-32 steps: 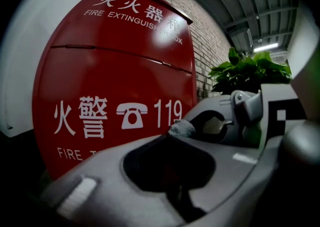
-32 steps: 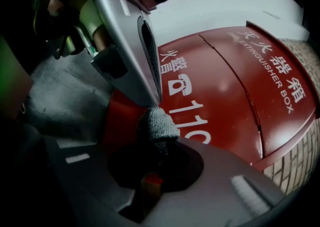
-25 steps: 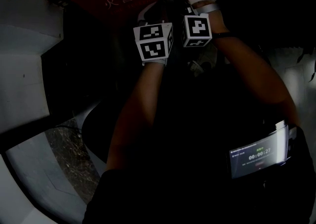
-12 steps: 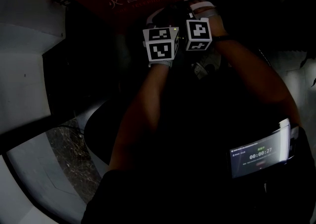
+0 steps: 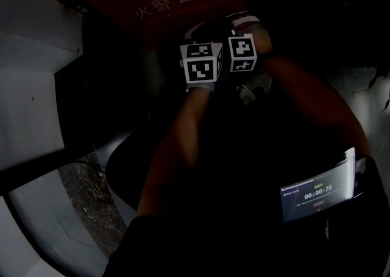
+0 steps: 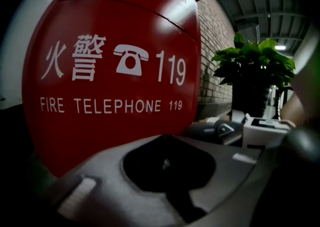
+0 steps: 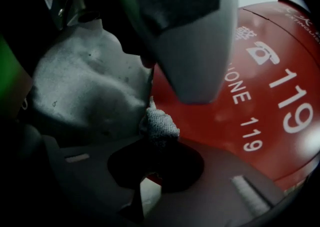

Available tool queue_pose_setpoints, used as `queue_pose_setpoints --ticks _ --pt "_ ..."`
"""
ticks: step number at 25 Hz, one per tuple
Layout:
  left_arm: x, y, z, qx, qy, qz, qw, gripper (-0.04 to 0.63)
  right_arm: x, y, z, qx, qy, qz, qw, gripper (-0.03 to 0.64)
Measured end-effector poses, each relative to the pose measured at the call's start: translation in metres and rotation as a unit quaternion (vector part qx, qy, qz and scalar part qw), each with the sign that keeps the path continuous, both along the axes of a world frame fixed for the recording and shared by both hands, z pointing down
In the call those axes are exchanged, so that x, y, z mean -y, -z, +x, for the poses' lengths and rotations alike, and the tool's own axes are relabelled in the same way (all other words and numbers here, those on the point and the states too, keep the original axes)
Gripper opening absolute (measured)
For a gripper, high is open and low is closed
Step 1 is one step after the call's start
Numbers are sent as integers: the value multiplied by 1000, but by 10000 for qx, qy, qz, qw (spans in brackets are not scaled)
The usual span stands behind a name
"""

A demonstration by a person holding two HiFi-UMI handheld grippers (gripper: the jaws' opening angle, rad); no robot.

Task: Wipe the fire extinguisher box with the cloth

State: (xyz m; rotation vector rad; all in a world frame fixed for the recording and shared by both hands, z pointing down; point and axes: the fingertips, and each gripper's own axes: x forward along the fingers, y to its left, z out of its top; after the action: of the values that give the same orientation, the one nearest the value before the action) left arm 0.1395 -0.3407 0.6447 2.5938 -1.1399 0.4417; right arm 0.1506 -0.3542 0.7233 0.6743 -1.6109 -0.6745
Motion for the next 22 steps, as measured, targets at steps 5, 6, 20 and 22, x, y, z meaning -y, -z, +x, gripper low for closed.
queue_pose_setpoints --ticks 5,6,20,22 --pt "5 -4 -4 138 46 -19 9999 2 2 -1 1 87 54 -117 9999 28" --pt "5 -2 -4 137 47 -13 9999 2 4 3 -1 109 81 -89 9999 28" --pt "-15 77 -36 54 179 446 9988 2 -20 129 -31 175 478 1198 9915 29" --pt "-15 98 -31 -55 181 529 9984 2 -18 160 -24 219 438 1470 9879 29"
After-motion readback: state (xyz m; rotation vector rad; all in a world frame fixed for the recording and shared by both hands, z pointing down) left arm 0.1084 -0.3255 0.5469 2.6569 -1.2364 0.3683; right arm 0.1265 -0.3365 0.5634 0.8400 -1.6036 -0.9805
